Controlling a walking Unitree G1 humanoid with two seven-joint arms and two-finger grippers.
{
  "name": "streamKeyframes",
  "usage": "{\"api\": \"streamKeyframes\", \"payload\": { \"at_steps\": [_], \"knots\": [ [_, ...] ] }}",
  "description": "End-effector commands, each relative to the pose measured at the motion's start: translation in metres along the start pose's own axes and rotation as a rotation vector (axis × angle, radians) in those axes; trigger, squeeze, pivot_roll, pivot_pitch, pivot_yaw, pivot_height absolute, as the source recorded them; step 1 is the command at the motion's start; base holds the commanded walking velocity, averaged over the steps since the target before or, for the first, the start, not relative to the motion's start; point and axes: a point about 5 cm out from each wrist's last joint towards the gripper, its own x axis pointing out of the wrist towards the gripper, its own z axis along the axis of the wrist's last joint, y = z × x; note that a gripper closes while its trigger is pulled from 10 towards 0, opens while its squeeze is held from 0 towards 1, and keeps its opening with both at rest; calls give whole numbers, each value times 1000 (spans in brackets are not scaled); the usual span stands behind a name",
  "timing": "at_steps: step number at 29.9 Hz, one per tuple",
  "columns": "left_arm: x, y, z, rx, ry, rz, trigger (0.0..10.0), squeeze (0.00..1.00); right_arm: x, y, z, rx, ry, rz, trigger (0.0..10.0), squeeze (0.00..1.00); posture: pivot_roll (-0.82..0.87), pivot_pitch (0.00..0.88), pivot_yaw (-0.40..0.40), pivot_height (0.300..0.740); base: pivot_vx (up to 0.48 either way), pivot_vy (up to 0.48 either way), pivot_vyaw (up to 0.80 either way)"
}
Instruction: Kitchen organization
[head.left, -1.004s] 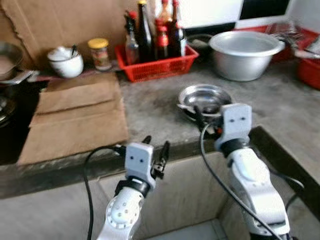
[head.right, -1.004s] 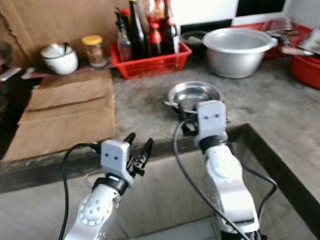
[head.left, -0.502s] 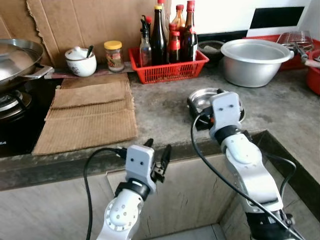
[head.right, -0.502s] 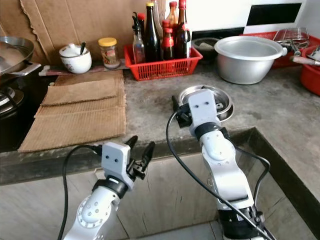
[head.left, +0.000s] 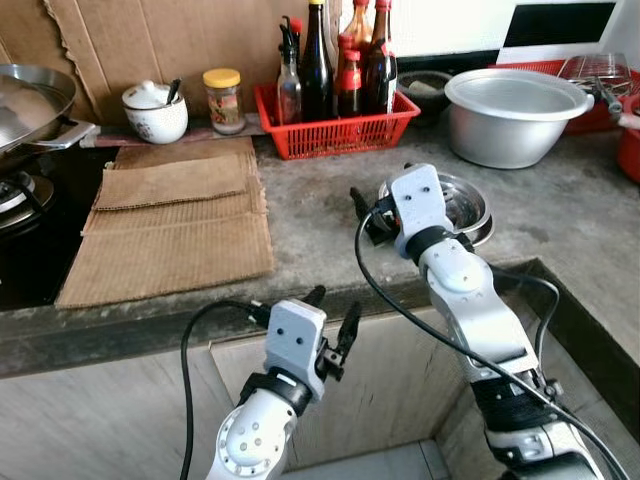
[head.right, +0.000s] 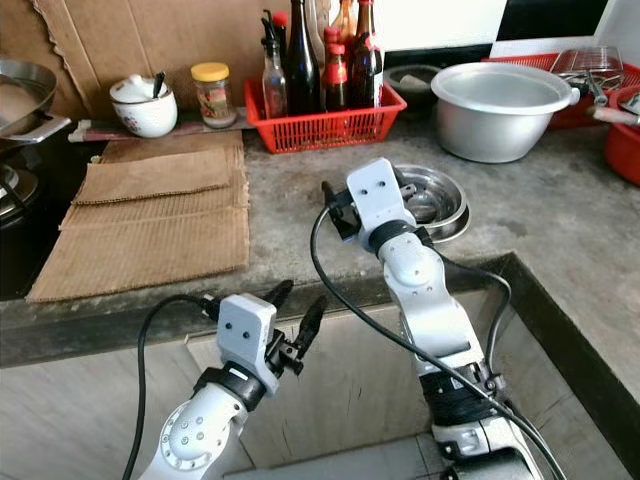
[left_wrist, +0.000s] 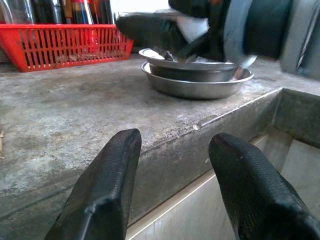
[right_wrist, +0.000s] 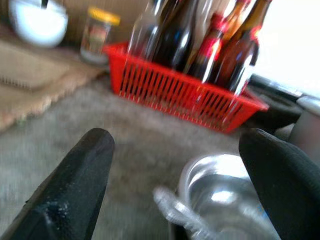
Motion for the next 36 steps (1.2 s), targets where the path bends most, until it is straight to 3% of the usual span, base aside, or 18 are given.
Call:
{"api": "streamKeyframes", "payload": {
  "at_steps": [1,15,16,19,20,36],
  "knots": [
    [-2,-1,6,15,-21,3,10000,0,4,4,-2,-38,23,19,10000,0,114,123,-41,740,0,0,0],
    [-3,-2,6,20,-19,7,10000,0,19,-2,-14,-93,92,-40,10000,0,116,132,-42,740,0,0,0],
    [-3,-2,6,20,-19,6,10000,0,19,-3,-14,-92,93,-43,4000,0,116,132,-42,740,0,0,0],
    [-3,-2,6,21,-19,7,10000,0,19,-3,-15,-95,93,-46,4000,0,116,131,-42,740,0,0,0],
    [-3,-2,6,21,-19,7,10000,0,19,-3,-15,-94,94,-47,0,0,113,131,-41,740,0,0,0],
    [-2,-2,6,19,-30,16,10000,0,19,-7,-14,-93,73,-80,0,0,112,133,-40,740,0,0,0]
  ]
}}
